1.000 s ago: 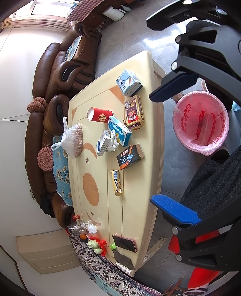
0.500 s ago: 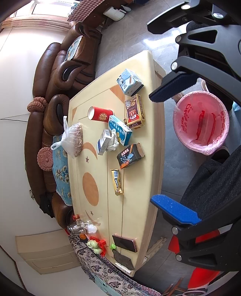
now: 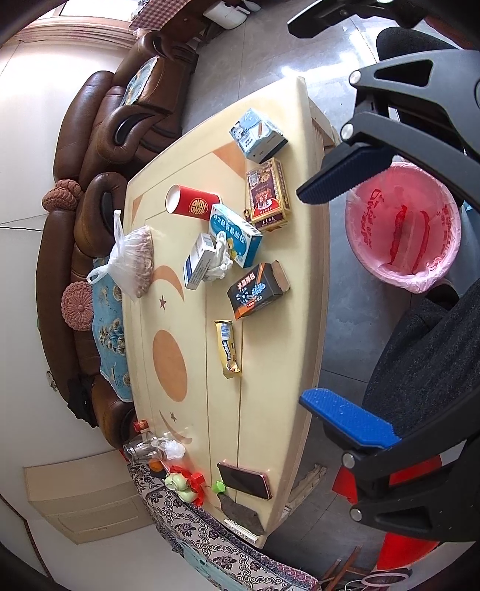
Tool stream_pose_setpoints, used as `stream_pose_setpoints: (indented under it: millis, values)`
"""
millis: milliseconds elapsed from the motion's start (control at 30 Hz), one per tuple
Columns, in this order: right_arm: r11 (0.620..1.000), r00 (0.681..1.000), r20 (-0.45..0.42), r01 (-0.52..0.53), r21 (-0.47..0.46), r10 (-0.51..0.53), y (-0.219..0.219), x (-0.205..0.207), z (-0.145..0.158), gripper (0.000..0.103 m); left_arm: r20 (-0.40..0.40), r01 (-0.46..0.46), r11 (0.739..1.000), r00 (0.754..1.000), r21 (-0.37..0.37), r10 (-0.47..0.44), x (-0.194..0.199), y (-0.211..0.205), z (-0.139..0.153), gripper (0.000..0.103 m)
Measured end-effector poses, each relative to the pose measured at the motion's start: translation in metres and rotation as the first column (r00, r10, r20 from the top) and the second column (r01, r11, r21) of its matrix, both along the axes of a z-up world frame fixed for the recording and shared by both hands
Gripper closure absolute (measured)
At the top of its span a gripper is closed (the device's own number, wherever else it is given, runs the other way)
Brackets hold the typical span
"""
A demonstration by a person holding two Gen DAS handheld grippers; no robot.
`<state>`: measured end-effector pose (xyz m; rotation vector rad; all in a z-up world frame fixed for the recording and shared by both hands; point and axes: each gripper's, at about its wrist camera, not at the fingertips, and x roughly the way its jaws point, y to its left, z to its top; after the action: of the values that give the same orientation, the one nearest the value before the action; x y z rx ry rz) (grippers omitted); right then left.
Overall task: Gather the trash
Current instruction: 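Reach the left tool to the yellow snack wrapper while the right tool reaches the blue milk carton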
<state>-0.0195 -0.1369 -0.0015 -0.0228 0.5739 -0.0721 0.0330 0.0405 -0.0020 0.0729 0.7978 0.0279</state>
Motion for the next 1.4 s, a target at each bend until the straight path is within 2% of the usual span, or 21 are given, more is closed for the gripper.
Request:
stream_pose_setpoints:
  millis: [267,533,633,733,967,1200,1400]
  values:
    - [0.998,0.995,-0.091,-0.047,0.041,0.05,-0.017,0.036,-0.011,0.006,-0.02,0.041,0.999,0.999,0.015,-0.041,0.03,0.016,0.002,0.005]
    - [0.995,0.977,-0.187,-0.104,0.0,0.102,-0.02,0.074,-0.022,0.006,-0.069,0.101,0.993,0.993,0.063,-0.097,0.069,0.032,0.001,0.005]
    - [0.991,0.968,-0.22,-0.13,-0.016,0.123,-0.02,0.087,-0.027,0.006,-0.065,0.098,0.987,0.994,0.124,-0.091,0.082,0.034,0.001,0.005]
    - [0.986,0.955,-0.256,-0.164,-0.027,0.151,-0.021,0.099,-0.033,0.006,-0.071,0.137,0.978,0.989,0.157,-0.128,0.095,0.033,-0.001,0.005]
    - [0.974,0.917,-0.345,-0.224,-0.028,0.201,-0.025,0.132,-0.044,0.006,-0.152,0.254,0.947,0.962,0.199,-0.226,0.129,0.033,-0.014,0.005]
    - [0.97,0.875,-0.425,-0.243,0.027,0.231,-0.033,0.165,-0.062,0.006,-0.214,0.348,0.925,0.925,0.151,-0.313,0.159,0.04,-0.023,0.005]
    - [0.966,0.835,-0.491,-0.253,0.06,0.249,-0.043,0.19,-0.078,0.006,-0.265,0.433,0.878,0.888,0.204,-0.376,0.187,0.046,-0.039,0.005]
